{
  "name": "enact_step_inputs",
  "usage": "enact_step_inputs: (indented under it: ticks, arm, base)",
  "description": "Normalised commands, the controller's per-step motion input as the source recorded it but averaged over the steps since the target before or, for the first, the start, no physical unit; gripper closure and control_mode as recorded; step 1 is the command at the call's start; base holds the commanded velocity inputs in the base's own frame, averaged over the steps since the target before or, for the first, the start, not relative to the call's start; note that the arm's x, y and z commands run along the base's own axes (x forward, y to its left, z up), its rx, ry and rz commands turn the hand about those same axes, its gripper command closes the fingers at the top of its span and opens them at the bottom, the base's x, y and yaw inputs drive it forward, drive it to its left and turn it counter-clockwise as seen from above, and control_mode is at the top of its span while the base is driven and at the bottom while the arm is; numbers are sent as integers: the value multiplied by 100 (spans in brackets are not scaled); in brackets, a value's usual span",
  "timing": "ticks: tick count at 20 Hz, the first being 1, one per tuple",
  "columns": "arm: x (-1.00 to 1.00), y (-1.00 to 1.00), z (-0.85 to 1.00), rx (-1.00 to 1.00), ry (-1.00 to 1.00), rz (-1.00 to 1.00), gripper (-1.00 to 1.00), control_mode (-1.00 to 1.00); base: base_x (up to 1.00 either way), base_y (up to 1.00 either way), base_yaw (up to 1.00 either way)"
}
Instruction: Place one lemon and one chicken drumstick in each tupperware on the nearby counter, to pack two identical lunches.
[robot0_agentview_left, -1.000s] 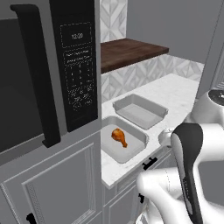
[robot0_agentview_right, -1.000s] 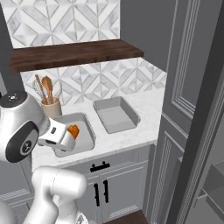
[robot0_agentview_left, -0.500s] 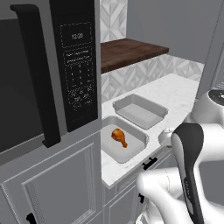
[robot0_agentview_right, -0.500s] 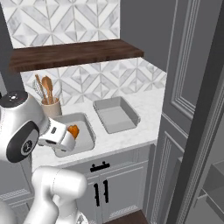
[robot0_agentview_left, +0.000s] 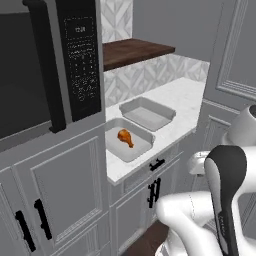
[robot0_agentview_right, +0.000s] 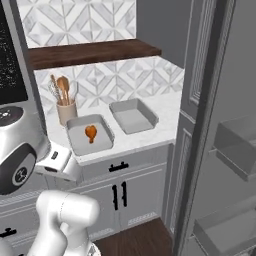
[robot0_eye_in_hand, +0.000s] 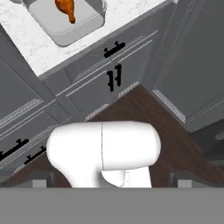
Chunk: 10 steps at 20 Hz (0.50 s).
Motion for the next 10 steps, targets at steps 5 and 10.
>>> enact_step_inputs:
  ticks: [5, 10]
  arm:
    - [0, 0, 0, 0, 0, 0, -100, 100]
    - [0, 0, 0, 0, 0, 0, -100, 100]
  base:
    - [-100, 3, -41]
    - [-95, -17, -55]
